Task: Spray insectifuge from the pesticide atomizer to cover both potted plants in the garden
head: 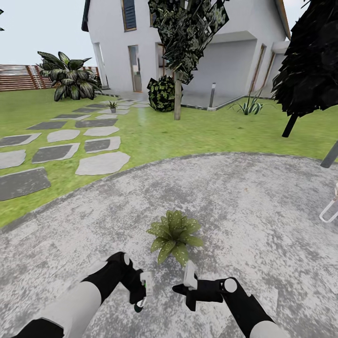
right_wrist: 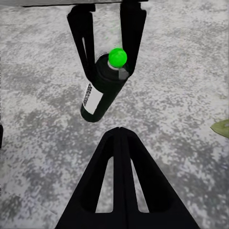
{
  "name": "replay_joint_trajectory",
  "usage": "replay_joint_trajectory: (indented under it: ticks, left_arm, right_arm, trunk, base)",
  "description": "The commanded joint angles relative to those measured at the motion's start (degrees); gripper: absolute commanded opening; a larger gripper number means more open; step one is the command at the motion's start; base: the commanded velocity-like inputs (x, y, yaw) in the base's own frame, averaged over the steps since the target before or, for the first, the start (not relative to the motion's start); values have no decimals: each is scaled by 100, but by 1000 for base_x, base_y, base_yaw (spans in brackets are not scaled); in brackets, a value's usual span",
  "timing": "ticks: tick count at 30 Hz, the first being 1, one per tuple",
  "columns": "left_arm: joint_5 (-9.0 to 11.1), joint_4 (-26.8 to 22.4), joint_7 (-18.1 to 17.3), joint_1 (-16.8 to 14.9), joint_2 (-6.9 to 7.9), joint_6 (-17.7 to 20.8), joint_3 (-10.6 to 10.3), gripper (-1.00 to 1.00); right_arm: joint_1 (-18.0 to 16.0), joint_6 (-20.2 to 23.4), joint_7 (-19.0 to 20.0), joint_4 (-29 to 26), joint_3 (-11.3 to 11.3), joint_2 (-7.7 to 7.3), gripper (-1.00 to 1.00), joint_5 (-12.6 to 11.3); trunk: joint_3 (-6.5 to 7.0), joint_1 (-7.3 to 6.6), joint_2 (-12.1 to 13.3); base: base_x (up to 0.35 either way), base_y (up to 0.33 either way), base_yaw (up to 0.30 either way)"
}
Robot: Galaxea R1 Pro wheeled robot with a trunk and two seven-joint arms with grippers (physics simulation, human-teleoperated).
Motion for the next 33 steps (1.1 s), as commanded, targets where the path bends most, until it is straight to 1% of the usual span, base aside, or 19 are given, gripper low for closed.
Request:
replay_joint_trajectory:
  ticks: [1,3,4,11,14,17,19,22,26,33]
  left_arm:
    - [-4,-11,-24,0,-16,-66,-12,-100]
    - [-4,-3,-31,0,-77,-468,-6,-100]
    - [0,2,-34,1,-94,-559,-5,-100]
    - [-3,7,-182,48,-192,-926,-7,-100]
    - [-42,7,-218,68,-196,-963,-11,-100]
    - [-297,7,-225,75,-196,-969,-12,-100]
    - [-368,7,-226,79,-201,-972,-12,-100]
    - [-389,10,-226,100,-232,-978,-12,-100]
    - [-397,7,-226,116,-344,-979,-12,-100]
    - [-391,7,-218,117,-398,-976,-4,-100]
  right_arm:
    - [-2,-25,5,-7,-6,3,-100,45]
    - [-2,-25,-1,-5,-5,4,-100,53]
    - [-2,-25,-3,-1,-5,5,-100,57]
    - [-2,-25,-4,4,-5,5,-100,74]
    - [-2,-25,-7,4,-5,5,-100,74]
    - [-2,-25,-12,4,-5,5,-100,74]
    - [-2,-25,-13,4,-5,5,-100,74]
    - [-2,-25,-13,4,-5,5,-100,74]
    - [-2,-25,-13,4,-5,5,-100,74]
    - [-2,-25,-13,-5,-6,5,-100,74]
  trunk:
    - [-5,-1,-2]
    - [-5,-1,-2]
    - [-5,-1,-2]
    - [-5,-1,-2]
    - [-5,-1,-2]
    - [-5,-1,-2]
    - [-5,-1,-2]
    - [-5,-1,-2]
    - [-5,-1,-2]
    - [-5,-1,-2]
  base:
    - [0,0,0]
    - [0,0,0]
    - [0,0,0]
    - [0,0,0]
    - [0,0,0]
    - [0,0,0]
    - [0,0,0]
    - [0,0,0]
    - [0,0,0]
    - [0,0,0]
